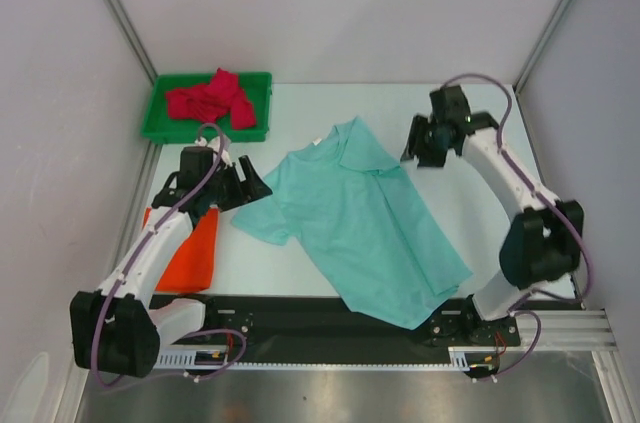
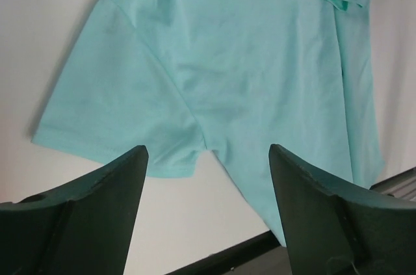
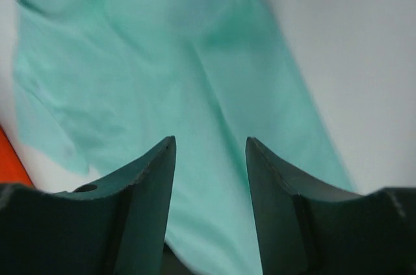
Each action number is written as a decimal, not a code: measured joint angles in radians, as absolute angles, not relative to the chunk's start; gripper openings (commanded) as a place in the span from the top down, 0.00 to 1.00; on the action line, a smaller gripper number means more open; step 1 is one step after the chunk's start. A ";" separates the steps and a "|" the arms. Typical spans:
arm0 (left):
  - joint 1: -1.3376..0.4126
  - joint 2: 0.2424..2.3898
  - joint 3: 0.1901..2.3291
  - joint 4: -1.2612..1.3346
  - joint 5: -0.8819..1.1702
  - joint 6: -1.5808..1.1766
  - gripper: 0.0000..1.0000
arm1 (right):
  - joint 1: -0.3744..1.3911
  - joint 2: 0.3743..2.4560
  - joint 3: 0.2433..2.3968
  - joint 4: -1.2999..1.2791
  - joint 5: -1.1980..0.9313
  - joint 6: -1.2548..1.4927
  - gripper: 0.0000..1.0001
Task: Fold and stack the t-shirts
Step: Flatten the tshirt out
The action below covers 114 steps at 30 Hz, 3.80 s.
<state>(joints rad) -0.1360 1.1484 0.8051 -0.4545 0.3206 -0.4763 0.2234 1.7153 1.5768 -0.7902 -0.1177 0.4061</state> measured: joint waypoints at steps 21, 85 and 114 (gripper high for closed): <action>-0.406 1.361 0.710 -0.308 0.473 -0.520 0.23 | 0.585 1.155 0.571 -0.699 0.196 1.155 0.48; -0.010 1.298 0.502 -0.287 0.336 -0.752 0.61 | 0.131 1.005 0.667 -0.896 0.026 0.967 0.50; -0.010 1.332 0.559 -0.295 0.389 -0.660 0.97 | 0.044 1.036 0.492 -0.800 0.018 1.020 0.50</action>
